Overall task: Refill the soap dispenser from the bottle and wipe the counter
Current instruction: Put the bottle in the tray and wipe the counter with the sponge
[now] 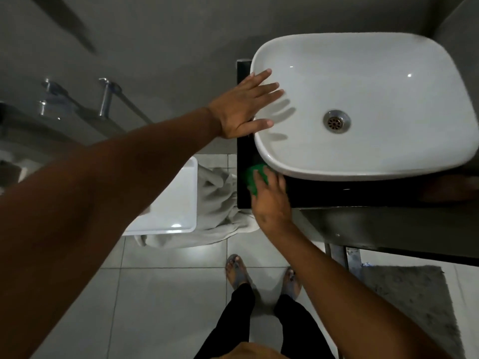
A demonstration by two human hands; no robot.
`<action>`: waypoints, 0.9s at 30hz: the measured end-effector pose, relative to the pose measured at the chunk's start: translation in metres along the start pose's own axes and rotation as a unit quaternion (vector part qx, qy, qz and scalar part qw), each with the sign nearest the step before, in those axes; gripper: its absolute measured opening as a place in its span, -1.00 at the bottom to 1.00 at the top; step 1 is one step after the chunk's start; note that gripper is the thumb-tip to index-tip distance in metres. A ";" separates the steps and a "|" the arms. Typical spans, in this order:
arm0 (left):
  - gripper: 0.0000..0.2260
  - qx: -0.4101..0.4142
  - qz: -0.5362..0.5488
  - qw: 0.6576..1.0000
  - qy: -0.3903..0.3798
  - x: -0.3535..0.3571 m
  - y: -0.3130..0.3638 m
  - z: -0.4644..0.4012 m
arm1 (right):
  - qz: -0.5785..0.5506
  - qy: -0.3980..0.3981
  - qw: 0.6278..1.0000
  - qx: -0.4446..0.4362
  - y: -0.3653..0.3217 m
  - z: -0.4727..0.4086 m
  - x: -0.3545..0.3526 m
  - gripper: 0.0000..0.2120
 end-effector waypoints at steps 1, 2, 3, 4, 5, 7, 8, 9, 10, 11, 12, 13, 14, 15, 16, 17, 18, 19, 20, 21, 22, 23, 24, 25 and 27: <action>-0.33 0.001 0.000 1.000 -0.003 0.000 0.001 0.000 | 0.000 -0.019 0.999 -0.026 -0.016 -0.001 0.007 -0.47; -0.33 0.003 -0.001 1.000 -0.010 -0.001 0.001 0.000 | 0.001 -0.033 0.998 -0.060 -0.025 0.003 0.011 -0.46; -0.33 0.003 -0.001 1.000 -0.015 -0.002 0.000 0.000 | 0.004 -0.045 0.995 -0.089 -0.026 0.011 0.014 -0.45; -0.32 0.001 -0.001 1.000 -0.018 -0.003 0.000 0.001 | 0.006 -0.053 0.993 -0.106 -0.018 0.022 0.015 -0.45; -0.32 -0.001 0.000 1.000 -0.019 -0.004 0.001 0.001 | 0.003 -0.050 0.993 -0.110 -0.006 0.031 0.014 -0.46; -0.31 -0.012 0.000 1.000 -0.018 -0.003 0.001 0.002 | -0.015 -0.028 0.996 -0.079 0.009 0.031 0.008 -0.49; -0.30 -0.018 -0.002 1.000 -0.019 -0.003 0.002 0.002 | -0.022 -0.016 0.998 -0.055 0.007 0.021 0.008 -0.50; -0.29 -0.022 0.001 1.000 -0.021 -0.003 0.003 0.001 | -0.029 -0.009 0.999 -0.034 -0.001 0.010 0.009 -0.49; -0.29 -0.022 0.007 0.999 -0.023 -0.003 0.004 0.001 | -0.042 -0.011 0.999 -0.024 -0.011 0.002 0.010 -0.49; -0.29 -0.022 0.007 0.999 -0.024 -0.002 0.004 0.000 | -0.051 -0.020 0.998 -0.034 -0.022 -0.001 0.011 -0.49; -0.29 -0.021 0.005 0.999 -0.025 -0.002 0.004 0.000 | -0.055 -0.027 0.996 -0.064 -0.032 0.000 0.012 -0.50; -0.29 -0.015 0.003 1.000 -0.024 -0.002 0.003 -0.001 | -0.051 -0.031 0.993 -0.100 -0.037 0.008 0.012 -0.50; -0.28 -0.007 0.003 1.000 -0.018 -0.002 0.003 -0.002 | -0.041 -0.037 0.991 -0.125 -0.031 0.020 0.013 -0.49; -0.26 0.001 0.003 1.000 -0.009 -0.002 0.004 -0.003 | -0.035 -0.042 0.990 -0.132 -0.015 0.034 0.014 -0.47; -0.23 0.006 0.003 1.000 0.001 -0.004 0.005 -0.003 | -0.038 -0.038 0.992 -0.115 0.010 0.046 0.012 -0.45; -0.20 0.008 0.004 1.000 0.009 -0.004 0.006 -0.004 | -0.049 -0.018 0.995 -0.080 0.041 0.055 0.006 -0.45; -0.18 0.009 0.005 1.000 0.013 -0.004 0.006 -0.005 | -0.057 0.013 0.998 -0.033 0.075 0.060 -0.003 -0.47; -0.16 0.009 0.006 1.000 0.014 -0.003 0.006 -0.005 | -0.066 0.050 0.996 0.026 0.112 0.062 -0.013 -0.51; -0.14 0.008 0.007 1.000 0.013 -0.001 0.005 -0.006 | -0.080 0.086 0.989 0.093 0.147 0.062 -0.025 -0.56; -0.13 0.005 0.006 1.000 0.014 0.000 0.005 -0.005 | -0.098 0.121 0.976 0.153 0.175 0.058 -0.035 -0.60; -0.12 0.004 0.004 1.000 0.016 0.002 0.003 -0.004 | -0.111 0.136 0.965 0.197 0.190 0.053 -0.041 -0.63; -0.12 0.006 0.002 1.000 0.019 0.003 0.001 -0.005 | -0.111 0.134 0.961 0.214 0.195 0.049 -0.041 -0.63; -0.13 0.010 -0.001 1.000 0.024 0.006 -0.001 -0.006 | -0.102 0.120 0.967 0.200 0.193 0.048 -0.038 -0.62; -0.13 0.012 -0.003 1.000 0.029 0.009 -0.005 -0.007 | -0.088 0.105 0.976 0.168 0.189 0.051 -0.034 -0.59; -0.15 0.015 -0.004 0.999 0.036 0.015 -0.014 -0.008 | -0.070 0.087 0.985 0.131 0.202 0.065 -0.031 -0.54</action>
Point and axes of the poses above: each hand's wrist, its own z-axis away from the middle knuckle, its own x-axis out of the palm, y = z × x, the point moved 7 cm from there along -z, towards the middle knuckle, and after that the axes turned 9 degrees about z, right-handed, at the moved point
